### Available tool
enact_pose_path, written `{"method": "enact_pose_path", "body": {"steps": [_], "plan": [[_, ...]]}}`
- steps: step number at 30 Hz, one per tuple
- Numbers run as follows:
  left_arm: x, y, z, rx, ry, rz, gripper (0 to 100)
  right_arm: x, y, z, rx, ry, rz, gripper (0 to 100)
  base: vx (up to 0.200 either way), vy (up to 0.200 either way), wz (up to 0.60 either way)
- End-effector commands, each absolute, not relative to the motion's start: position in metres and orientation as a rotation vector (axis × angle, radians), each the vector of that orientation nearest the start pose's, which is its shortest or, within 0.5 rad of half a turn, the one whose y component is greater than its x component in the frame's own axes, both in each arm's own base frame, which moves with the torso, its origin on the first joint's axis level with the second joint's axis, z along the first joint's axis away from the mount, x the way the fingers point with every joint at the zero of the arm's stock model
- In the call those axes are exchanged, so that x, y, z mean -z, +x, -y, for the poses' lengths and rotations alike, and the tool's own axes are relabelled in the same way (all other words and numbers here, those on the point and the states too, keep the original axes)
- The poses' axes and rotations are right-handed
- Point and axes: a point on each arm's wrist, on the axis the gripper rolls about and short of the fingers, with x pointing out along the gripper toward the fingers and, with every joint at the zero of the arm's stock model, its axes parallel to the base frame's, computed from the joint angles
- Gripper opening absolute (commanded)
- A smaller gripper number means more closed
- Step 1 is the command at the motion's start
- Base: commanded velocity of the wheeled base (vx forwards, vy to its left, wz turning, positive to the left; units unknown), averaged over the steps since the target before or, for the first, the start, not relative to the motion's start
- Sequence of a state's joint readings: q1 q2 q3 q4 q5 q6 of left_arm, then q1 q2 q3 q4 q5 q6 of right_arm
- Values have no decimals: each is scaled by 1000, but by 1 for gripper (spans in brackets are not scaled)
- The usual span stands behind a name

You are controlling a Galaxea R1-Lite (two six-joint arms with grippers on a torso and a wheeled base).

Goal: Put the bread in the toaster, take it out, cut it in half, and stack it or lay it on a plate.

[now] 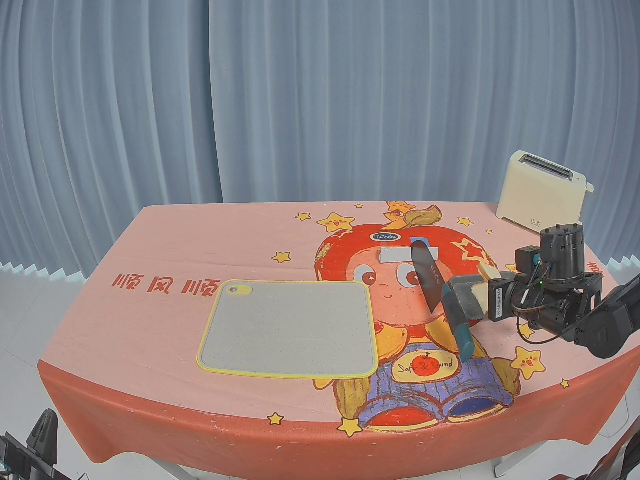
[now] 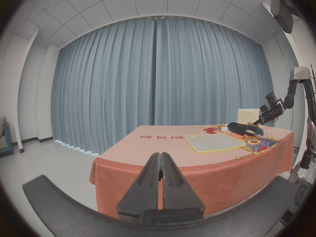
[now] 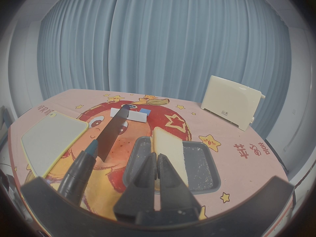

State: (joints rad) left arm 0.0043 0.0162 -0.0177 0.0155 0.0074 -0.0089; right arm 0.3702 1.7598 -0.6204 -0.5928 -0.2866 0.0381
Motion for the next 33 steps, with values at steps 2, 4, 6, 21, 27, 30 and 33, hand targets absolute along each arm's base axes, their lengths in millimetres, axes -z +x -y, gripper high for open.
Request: {"method": "enact_pose_path", "body": {"steps": [2, 4, 6, 21, 27, 30, 33], "plan": [[-76, -22, 0, -12, -9, -26, 0, -109, 271, -94, -59, -153, -538, 0, 0, 0, 0], [-76, -22, 0, -12, -9, -26, 0, -107, 273, -90, -48, -157, -546, 0, 0, 0, 0], [-76, -22, 0, -12, -9, -26, 0, -106, 273, -90, -45, -159, -551, 0, 0, 0, 0], [-76, -22, 0, -12, -9, -26, 0, -98, 276, -93, -53, -166, -570, 0, 0, 0, 0], [-76, -22, 0, -12, -9, -26, 0, -94, 277, -94, -55, -170, -579, 0, 0, 0, 0], [-76, -22, 0, -12, -9, -26, 0, -95, 277, -94, -55, -170, -579, 0, 0, 0, 0], [-76, -22, 0, -12, -9, -26, 0, -95, 276, -94, -56, -169, -576, 0, 0, 0, 0]]}}
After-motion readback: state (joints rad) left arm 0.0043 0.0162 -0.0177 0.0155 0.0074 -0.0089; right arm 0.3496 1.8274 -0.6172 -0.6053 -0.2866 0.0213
